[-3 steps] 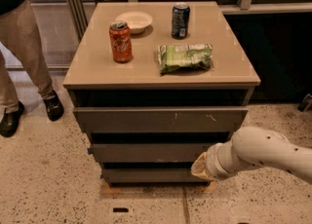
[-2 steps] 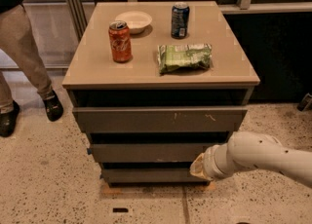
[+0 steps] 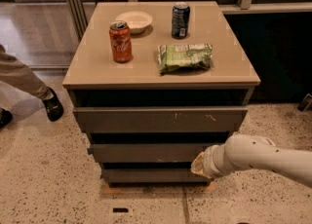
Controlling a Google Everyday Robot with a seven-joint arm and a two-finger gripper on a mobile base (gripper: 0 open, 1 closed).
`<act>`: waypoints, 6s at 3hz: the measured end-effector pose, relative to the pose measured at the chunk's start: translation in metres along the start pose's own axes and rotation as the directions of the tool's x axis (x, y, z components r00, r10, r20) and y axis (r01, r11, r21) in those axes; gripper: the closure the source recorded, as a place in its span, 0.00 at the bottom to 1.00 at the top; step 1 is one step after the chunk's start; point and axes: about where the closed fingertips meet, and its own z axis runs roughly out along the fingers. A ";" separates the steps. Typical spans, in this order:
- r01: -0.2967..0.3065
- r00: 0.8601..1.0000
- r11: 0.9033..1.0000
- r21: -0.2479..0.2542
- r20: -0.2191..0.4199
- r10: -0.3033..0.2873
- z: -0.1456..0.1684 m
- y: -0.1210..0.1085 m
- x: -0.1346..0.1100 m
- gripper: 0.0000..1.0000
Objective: Open middle drawer
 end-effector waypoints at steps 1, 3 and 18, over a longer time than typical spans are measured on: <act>0.000 1.000 1.000 0.004 0.005 0.000 0.013 -0.009 0.006 0.12; -0.025 0.999 1.000 -0.001 0.047 0.025 0.045 -0.026 0.022 0.00; -0.044 0.998 0.809 -0.586 0.017 0.066 -0.003 0.132 0.018 0.00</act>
Offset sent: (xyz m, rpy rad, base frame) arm 0.0370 -0.0108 -0.0395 0.0460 -0.0231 -0.0108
